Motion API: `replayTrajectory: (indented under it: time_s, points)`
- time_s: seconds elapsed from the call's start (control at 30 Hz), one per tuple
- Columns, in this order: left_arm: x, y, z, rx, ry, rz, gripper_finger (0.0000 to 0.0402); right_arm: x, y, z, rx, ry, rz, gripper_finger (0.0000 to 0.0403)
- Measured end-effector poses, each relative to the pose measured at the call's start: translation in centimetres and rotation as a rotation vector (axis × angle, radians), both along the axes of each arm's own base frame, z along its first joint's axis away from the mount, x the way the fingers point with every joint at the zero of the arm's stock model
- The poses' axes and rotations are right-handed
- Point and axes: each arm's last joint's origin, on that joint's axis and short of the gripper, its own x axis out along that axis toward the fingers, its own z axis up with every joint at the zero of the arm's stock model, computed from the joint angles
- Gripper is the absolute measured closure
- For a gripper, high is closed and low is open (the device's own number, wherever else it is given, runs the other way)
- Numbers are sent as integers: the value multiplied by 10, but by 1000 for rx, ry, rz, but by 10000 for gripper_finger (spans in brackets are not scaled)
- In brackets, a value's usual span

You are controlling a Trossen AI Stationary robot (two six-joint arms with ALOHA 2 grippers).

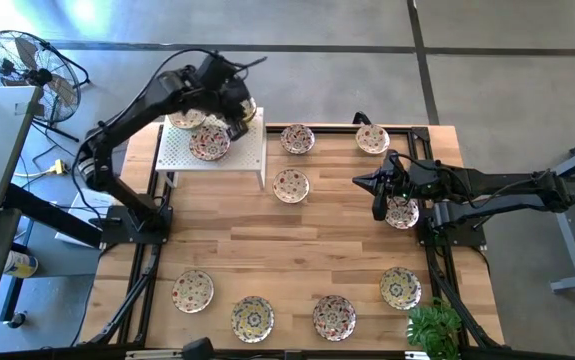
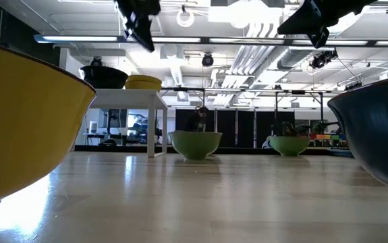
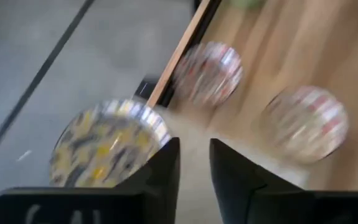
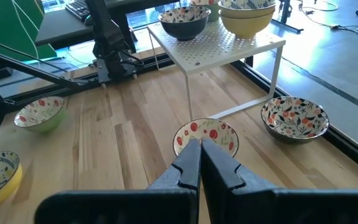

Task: Pick & Place Mini bowls
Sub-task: Stack the red patterned bowl on the red patterned bowl on the shelf

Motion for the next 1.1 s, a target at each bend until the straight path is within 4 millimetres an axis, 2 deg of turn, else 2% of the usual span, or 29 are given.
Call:
replayTrajectory:
  time_s: [0.13,0.2,0.27,0.47,0.67,0.8,0.97,1.1]
  points:
    - [6,-17,15,-38,-221,-63,371,0,0,0,0,0,0,402]
    - [15,-29,19,-33,-308,-103,392,0,0,0,0,0,0,402]
    - [29,-43,20,-41,-383,-150,397,0,0,0,0,0,0,402]
    - [61,-88,5,-93,-466,-267,399,0,0,0,0,0,0,402]
    - [86,-128,-30,-174,-545,-280,401,0,0,0,0,1,0,402]
    - [87,-146,-42,-199,-548,-250,401,0,0,0,0,-1,0,402]
    - [86,-158,-44,-184,-547,-243,401,2,0,7,-1,-71,0,402]
    - [78,-159,-35,-161,-568,-300,401,4,0,14,-3,-156,0,402]
